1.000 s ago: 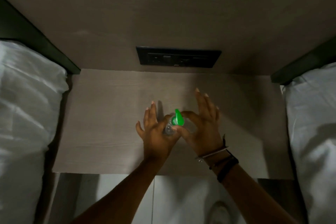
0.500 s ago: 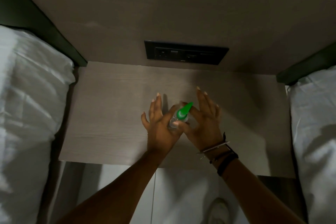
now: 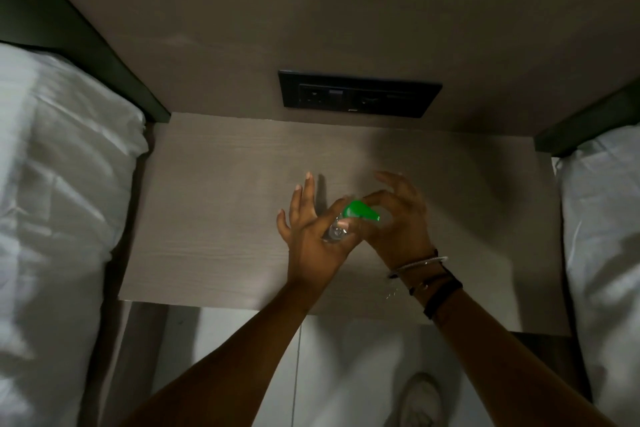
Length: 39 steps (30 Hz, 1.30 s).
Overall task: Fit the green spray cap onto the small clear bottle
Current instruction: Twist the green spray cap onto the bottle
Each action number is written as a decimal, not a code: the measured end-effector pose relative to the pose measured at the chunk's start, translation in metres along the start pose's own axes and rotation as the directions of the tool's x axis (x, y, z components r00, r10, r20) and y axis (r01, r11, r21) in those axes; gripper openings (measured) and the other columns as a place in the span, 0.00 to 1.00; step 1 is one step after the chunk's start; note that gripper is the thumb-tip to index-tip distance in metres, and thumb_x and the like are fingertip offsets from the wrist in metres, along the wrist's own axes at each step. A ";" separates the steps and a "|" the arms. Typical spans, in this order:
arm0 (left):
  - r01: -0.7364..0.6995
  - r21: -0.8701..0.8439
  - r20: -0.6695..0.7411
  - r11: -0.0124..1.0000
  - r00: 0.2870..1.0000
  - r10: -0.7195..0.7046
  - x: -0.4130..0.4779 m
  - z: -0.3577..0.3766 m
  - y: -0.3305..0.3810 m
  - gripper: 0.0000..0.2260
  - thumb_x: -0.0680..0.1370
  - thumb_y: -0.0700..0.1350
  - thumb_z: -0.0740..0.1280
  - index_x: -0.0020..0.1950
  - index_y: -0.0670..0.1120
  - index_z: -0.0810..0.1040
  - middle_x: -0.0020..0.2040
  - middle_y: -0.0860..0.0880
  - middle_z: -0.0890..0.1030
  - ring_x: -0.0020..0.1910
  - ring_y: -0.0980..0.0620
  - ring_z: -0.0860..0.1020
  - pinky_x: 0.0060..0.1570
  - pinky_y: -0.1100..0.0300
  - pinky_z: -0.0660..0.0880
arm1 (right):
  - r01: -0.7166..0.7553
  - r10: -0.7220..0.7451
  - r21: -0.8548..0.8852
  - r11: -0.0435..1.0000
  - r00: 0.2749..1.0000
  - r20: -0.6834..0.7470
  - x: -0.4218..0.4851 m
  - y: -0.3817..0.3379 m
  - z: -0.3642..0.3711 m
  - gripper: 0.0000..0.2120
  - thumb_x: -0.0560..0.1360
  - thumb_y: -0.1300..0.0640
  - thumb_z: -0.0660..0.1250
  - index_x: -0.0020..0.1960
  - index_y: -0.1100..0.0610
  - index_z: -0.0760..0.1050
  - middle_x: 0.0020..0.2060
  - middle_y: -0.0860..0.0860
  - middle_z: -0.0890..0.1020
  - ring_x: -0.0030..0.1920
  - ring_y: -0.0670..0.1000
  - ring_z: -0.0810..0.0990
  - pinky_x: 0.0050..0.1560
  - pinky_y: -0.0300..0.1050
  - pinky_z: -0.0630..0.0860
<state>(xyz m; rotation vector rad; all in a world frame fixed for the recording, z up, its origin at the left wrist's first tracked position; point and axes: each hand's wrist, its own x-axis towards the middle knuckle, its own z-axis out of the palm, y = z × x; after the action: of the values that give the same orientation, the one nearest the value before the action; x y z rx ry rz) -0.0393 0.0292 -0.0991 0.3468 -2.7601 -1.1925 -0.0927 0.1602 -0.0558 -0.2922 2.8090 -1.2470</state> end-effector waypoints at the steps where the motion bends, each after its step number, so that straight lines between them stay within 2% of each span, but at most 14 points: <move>1: 0.005 -0.011 -0.014 1.000 1.000 -0.005 -0.001 0.001 0.000 0.20 0.69 0.67 0.63 0.56 0.59 0.79 0.79 0.48 0.54 0.78 0.49 0.47 0.72 0.40 0.43 | 0.016 -0.018 -0.045 0.999 0.999 -0.033 0.002 0.001 0.001 0.20 0.59 0.33 0.69 0.44 0.45 0.77 0.63 0.56 0.76 0.66 0.60 0.71 0.61 0.69 0.69; 4: 0.012 -0.014 -0.061 1.000 0.998 -0.013 -0.005 0.003 0.001 0.20 0.70 0.65 0.61 0.58 0.59 0.78 0.78 0.49 0.54 0.77 0.47 0.50 0.72 0.36 0.46 | 0.051 -0.046 -0.042 0.998 0.993 0.108 0.002 0.003 0.004 0.33 0.59 0.31 0.68 0.61 0.42 0.72 0.69 0.57 0.69 0.71 0.61 0.64 0.67 0.68 0.63; 5: 0.011 -0.026 -0.060 1.000 0.998 -0.013 -0.005 0.003 0.002 0.21 0.70 0.66 0.61 0.58 0.59 0.77 0.78 0.49 0.54 0.77 0.47 0.50 0.72 0.36 0.46 | 0.066 -0.064 -0.007 0.998 0.985 0.158 0.001 0.005 0.004 0.31 0.61 0.33 0.67 0.62 0.41 0.72 0.71 0.56 0.68 0.72 0.61 0.63 0.68 0.69 0.62; 7: 0.015 -0.048 -0.049 0.999 0.999 -0.017 -0.005 0.002 0.006 0.23 0.70 0.70 0.59 0.58 0.60 0.77 0.78 0.48 0.54 0.77 0.47 0.49 0.72 0.37 0.45 | 0.109 -0.109 0.012 0.994 0.980 0.166 0.001 0.007 0.003 0.21 0.63 0.39 0.68 0.55 0.43 0.78 0.67 0.54 0.73 0.69 0.61 0.67 0.63 0.71 0.65; 10: 0.032 -0.060 -0.040 0.998 0.999 -0.034 -0.005 0.001 0.010 0.22 0.70 0.68 0.61 0.57 0.59 0.78 0.78 0.47 0.55 0.77 0.47 0.49 0.72 0.38 0.45 | 0.082 -0.079 -0.081 0.993 0.996 0.041 0.006 0.001 0.002 0.15 0.60 0.46 0.75 0.44 0.50 0.80 0.57 0.54 0.78 0.61 0.59 0.75 0.56 0.69 0.71; 13: 0.040 -0.057 -0.063 0.998 0.997 -0.044 -0.006 0.002 0.007 0.17 0.72 0.60 0.60 0.57 0.57 0.79 0.78 0.46 0.56 0.77 0.47 0.49 0.72 0.34 0.47 | 0.068 -0.059 -0.103 0.992 0.994 0.092 0.001 -0.005 0.005 0.29 0.57 0.37 0.73 0.54 0.51 0.77 0.63 0.57 0.74 0.66 0.59 0.70 0.65 0.64 0.67; 15: 0.024 -0.055 -0.056 0.998 0.998 -0.027 -0.005 0.001 0.006 0.18 0.71 0.60 0.62 0.57 0.57 0.78 0.78 0.46 0.56 0.77 0.45 0.50 0.72 0.34 0.47 | 0.077 -0.068 -0.043 0.996 0.980 0.185 -0.004 -0.003 0.006 0.30 0.62 0.38 0.68 0.61 0.49 0.75 0.70 0.57 0.69 0.70 0.60 0.64 0.68 0.64 0.62; 18: 0.004 -0.017 -0.003 1.000 1.000 -0.004 -0.005 0.001 0.007 0.21 0.70 0.66 0.62 0.56 0.56 0.78 0.79 0.47 0.54 0.77 0.46 0.48 0.72 0.39 0.44 | 0.086 -0.084 -0.014 0.996 0.991 0.100 -0.004 0.003 0.006 0.19 0.63 0.42 0.66 0.50 0.49 0.80 0.63 0.55 0.77 0.65 0.61 0.72 0.61 0.69 0.69; 21: 0.012 -0.032 0.001 0.999 1.000 -0.012 -0.003 0.002 0.003 0.14 0.71 0.62 0.65 0.47 0.54 0.80 0.79 0.49 0.53 0.78 0.48 0.47 0.73 0.37 0.44 | 0.008 -0.008 -0.112 0.994 1.000 0.006 0.000 -0.004 0.008 0.23 0.57 0.35 0.69 0.42 0.52 0.79 0.54 0.55 0.79 0.59 0.59 0.75 0.56 0.67 0.72; 23: 0.021 -0.015 0.015 1.000 1.000 -0.021 -0.001 0.002 0.000 0.13 0.70 0.60 0.66 0.46 0.53 0.80 0.79 0.50 0.52 0.78 0.49 0.46 0.73 0.37 0.45 | 0.010 -0.006 -0.148 0.989 1.000 0.029 0.001 -0.006 0.008 0.27 0.56 0.33 0.69 0.45 0.51 0.78 0.60 0.56 0.76 0.62 0.59 0.72 0.62 0.66 0.69; 26: 0.011 -0.025 0.039 1.000 0.999 -0.010 0.003 -0.002 0.003 0.19 0.68 0.64 0.62 0.46 0.52 0.81 0.79 0.49 0.52 0.78 0.48 0.46 0.73 0.39 0.44 | 0.071 -0.057 -0.126 0.990 0.992 0.111 0.000 -0.006 0.004 0.22 0.61 0.40 0.70 0.52 0.49 0.80 0.70 0.56 0.69 0.72 0.61 0.63 0.69 0.65 0.60; 31: -0.006 -0.085 0.060 0.996 0.998 0.011 0.008 -0.005 0.001 0.20 0.67 0.63 0.64 0.50 0.52 0.80 0.79 0.47 0.55 0.78 0.46 0.48 0.73 0.38 0.44 | 0.073 -0.073 -0.193 0.979 0.997 0.008 -0.002 -0.011 0.008 0.13 0.64 0.49 0.73 0.46 0.53 0.82 0.62 0.51 0.77 0.71 0.57 0.65 0.66 0.61 0.60; 35: 0.008 -0.066 0.159 0.998 0.987 0.003 0.018 -0.009 -0.004 0.17 0.69 0.54 0.73 0.56 0.57 0.78 0.79 0.49 0.53 0.78 0.47 0.46 0.73 0.37 0.43 | 0.015 -0.039 -0.244 0.970 0.995 -0.096 -0.003 -0.018 0.014 0.20 0.60 0.43 0.76 0.44 0.56 0.80 0.53 0.52 0.80 0.63 0.57 0.73 0.59 0.61 0.66; 39: -0.010 -0.049 0.288 0.999 0.957 0.024 0.026 -0.021 0.003 0.18 0.68 0.56 0.69 0.57 0.62 0.76 0.79 0.50 0.51 0.78 0.46 0.44 0.73 0.39 0.42 | -0.084 0.017 -0.345 0.935 0.981 -0.193 -0.009 -0.025 0.020 0.26 0.56 0.40 0.80 0.41 0.58 0.77 0.47 0.55 0.79 0.52 0.59 0.76 0.51 0.57 0.68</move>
<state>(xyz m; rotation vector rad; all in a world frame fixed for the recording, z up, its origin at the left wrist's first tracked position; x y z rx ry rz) -0.0604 0.0100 -0.0817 0.1531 -2.9621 -1.4033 -0.0779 0.1314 -0.0512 -0.1193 3.1731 -0.7906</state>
